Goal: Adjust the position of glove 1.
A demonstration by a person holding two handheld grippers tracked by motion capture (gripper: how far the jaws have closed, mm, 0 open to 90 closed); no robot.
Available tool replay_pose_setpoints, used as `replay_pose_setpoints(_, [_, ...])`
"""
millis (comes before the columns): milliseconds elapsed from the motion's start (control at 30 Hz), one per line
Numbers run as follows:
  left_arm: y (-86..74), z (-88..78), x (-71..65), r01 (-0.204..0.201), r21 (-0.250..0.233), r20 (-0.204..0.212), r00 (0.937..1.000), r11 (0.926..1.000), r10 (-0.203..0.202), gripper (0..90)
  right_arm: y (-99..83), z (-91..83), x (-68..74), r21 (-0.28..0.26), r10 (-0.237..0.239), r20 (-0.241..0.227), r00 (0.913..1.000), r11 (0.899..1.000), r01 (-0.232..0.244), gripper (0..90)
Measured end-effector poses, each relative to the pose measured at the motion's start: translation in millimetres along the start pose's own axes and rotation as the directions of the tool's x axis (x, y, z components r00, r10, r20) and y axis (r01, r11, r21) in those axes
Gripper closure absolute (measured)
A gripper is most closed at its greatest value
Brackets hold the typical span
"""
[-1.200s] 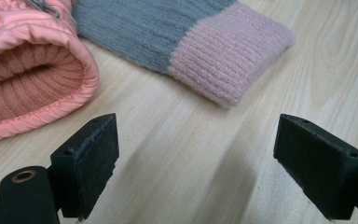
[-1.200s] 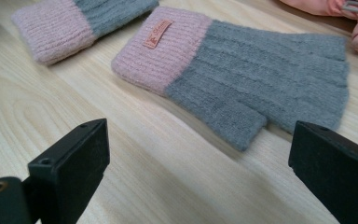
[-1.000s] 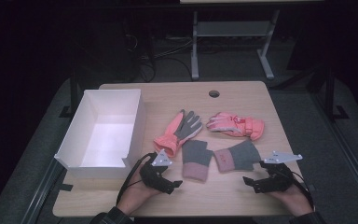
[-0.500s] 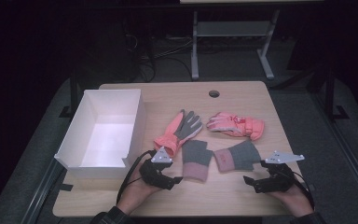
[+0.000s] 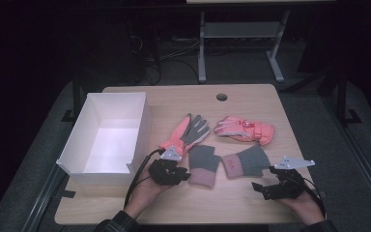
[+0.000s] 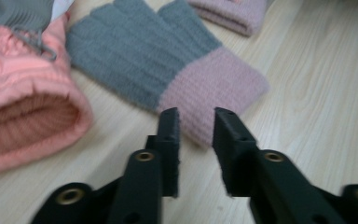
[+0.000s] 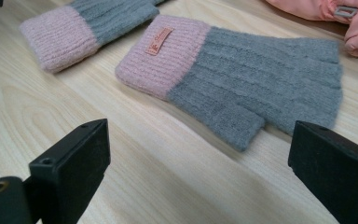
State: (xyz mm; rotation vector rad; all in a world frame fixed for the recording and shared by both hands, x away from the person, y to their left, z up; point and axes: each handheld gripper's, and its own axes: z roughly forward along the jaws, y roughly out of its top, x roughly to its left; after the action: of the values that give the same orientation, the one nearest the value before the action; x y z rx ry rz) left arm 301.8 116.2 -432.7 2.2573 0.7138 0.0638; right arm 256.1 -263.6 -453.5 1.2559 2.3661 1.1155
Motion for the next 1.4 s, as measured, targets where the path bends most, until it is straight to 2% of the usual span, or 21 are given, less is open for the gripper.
replay_pose_setpoints(167, [11.8,6.9,-0.4,-0.023,0.003,0.002,0.9997,0.9997,0.023,89.3,-0.2,-0.3,-0.3,0.003,0.009,-0.005,1.0000,1.000,-0.009,5.5])
replay_pose_setpoints(300, [21.3,14.8,0.3,-0.046,0.011,0.002,0.9989,0.9989,0.046,89.7,-0.2,-0.8,0.1,0.002,0.008,-0.005,1.0000,1.000,-0.008,5.5])
replay_pose_setpoints(367, [25.8,19.8,-0.4,-0.038,-0.004,0.007,0.9993,0.9993,0.038,89.6,0.0,-0.3,-0.1,0.003,0.008,-0.005,1.0000,1.000,-0.008,5.5])
replay_pose_setpoints(500, [35.9,30.0,1.0,-0.048,0.000,0.015,0.9987,0.9989,0.048,89.6,-0.4,-0.5,-0.6,0.004,0.012,-0.006,0.9999,1.000,-0.012,5.5])
replay_pose_setpoints(633, [45.7,43.2,1.1,-0.052,0.006,0.023,0.9984,0.9986,0.052,89.6,-0.4,-0.8,-1.7,-0.001,0.015,-0.002,0.9999,1.000,-0.015,5.7])
replay_pose_setpoints(733, [52.1,55.7,1.6,-0.075,0.028,0.021,0.9970,0.9968,0.074,89.6,-0.6,-1.3,-1.4,-0.006,0.014,0.001,0.9999,1.000,-0.014,5.7])
replay_pose_setpoints(767, [52.9,60.9,0.2,-0.060,0.027,0.025,0.9979,0.9978,0.059,89.6,-0.6,-1.3,-1.2,-0.008,0.013,-0.002,0.9999,1.000,-0.013,5.7])
replay_pose_setpoints(800, [53.6,64.9,0.2,-0.070,0.047,0.026,0.9973,0.9964,0.069,89.6,-0.6,-1.2,-1.2,-0.008,0.010,-0.002,0.9999,1.000,-0.010,5.7])
replay_pose_setpoints(833, [53.6,64.9,0.2,-0.070,0.047,0.026,0.9973,0.9964,0.069,89.6,-0.5,-0.9,-1.3,-0.006,0.009,-0.002,1.0000,1.000,-0.009,5.7])
replay_pose_setpoints(867, [53.3,73.1,-1.1,-0.064,0.063,0.032,0.9976,0.9960,0.062,89.6,-0.4,-0.9,-1.3,-0.006,0.011,-0.002,0.9999,1.000,-0.011,5.7])
replay_pose_setpoints(900, [52.8,75.5,-0.7,-0.074,0.083,0.032,0.9969,0.9938,0.071,89.6,-0.4,-1.0,-1.4,-0.006,0.014,-0.002,0.9999,1.000,-0.014,5.7])
replay_pose_setpoints(933, [51.4,78.5,-1.9,-0.061,0.085,0.034,0.9977,0.9946,0.058,89.6,-0.5,-1.3,-1.6,-0.007,0.014,-0.002,0.9999,1.000,-0.014,5.7])
replay_pose_setpoints(967, [50.4,78.8,-1.0,-0.079,0.100,0.036,0.9964,0.9918,0.076,89.7,-0.7,-1.4,-2.0,-0.008,0.013,-0.003,0.9999,1.000,-0.013,5.8])
replay_pose_setpoints(1000, [49.2,79.2,-1.9,-0.064,0.089,0.038,0.9974,0.9940,0.061,89.6,-0.7,-1.6,-2.4,-0.007,0.012,-0.004,0.9999,1.000,-0.012,5.7])
replay_pose_setpoints(1200, [42.7,72.9,-5.1,-0.077,0.108,0.063,0.9955,0.9912,0.070,89.6,-0.9,-3.2,-2.5,-0.016,0.020,0.004,0.9998,1.000,-0.020,6.0])
replay_pose_setpoints(1233, [40.9,72.3,-7.3,-0.064,0.099,0.068,0.9960,0.9931,0.057,89.7,-1.1,-3.5,-2.2,-0.017,0.021,0.004,0.9998,1.000,-0.021,6.0])
replay_pose_setpoints(1267, [39.5,69.9,-7.8,-0.078,0.110,0.073,0.9948,0.9908,0.071,89.7,-1.3,-3.9,-2.2,-0.017,0.017,0.005,0.9998,1.000,-0.017,6.0])
replay_pose_setpoints(1367, [33.6,64.3,-11.4,-0.083,0.120,0.081,0.9939,0.9893,0.074,89.6,-0.9,-3.4,-2.3,-0.018,0.020,0.005,0.9998,1.000,-0.020,6.0])
replay_pose_setpoints(1400, [31.2,63.3,-13.0,-0.072,0.110,0.085,0.9944,0.9913,0.063,89.7,-0.8,-3.3,-2.3,-0.017,0.020,0.006,0.9998,1.000,-0.020,6.0])
